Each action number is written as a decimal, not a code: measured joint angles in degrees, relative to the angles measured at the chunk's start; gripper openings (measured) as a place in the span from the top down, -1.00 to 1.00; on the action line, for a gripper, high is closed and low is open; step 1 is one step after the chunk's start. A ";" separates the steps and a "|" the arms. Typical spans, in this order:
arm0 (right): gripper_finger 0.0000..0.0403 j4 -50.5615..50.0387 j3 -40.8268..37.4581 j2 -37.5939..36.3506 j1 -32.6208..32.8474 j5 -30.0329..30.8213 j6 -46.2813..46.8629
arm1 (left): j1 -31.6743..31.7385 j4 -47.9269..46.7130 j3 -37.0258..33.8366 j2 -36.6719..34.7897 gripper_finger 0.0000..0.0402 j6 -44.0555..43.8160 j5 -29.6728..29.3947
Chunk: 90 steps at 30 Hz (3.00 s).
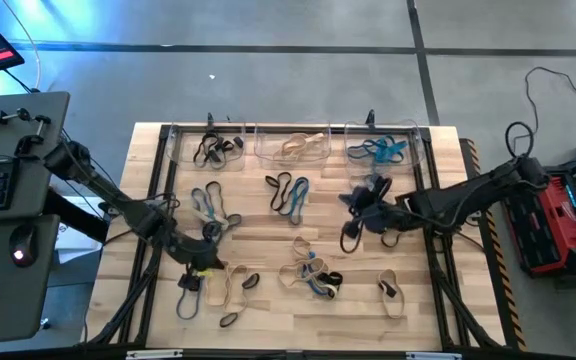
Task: Sort rubber bands into baskets
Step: Put the brown rubber band into the middle transparent bin
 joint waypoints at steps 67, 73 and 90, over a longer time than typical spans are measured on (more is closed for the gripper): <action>1.00 28.49 -0.02 18.55 -2.95 -26.62 -21.90 | 25.65 -20.29 26.81 17.61 1.00 1.74 -11.32; 1.00 28.49 -0.02 18.53 -2.95 -25.33 -21.88 | 36.19 -18.72 30.25 17.61 1.00 6.87 -12.22; 1.00 28.21 -0.02 18.53 -2.95 -25.29 -21.97 | 59.47 -8.76 42.74 22.63 1.00 19.32 -1.56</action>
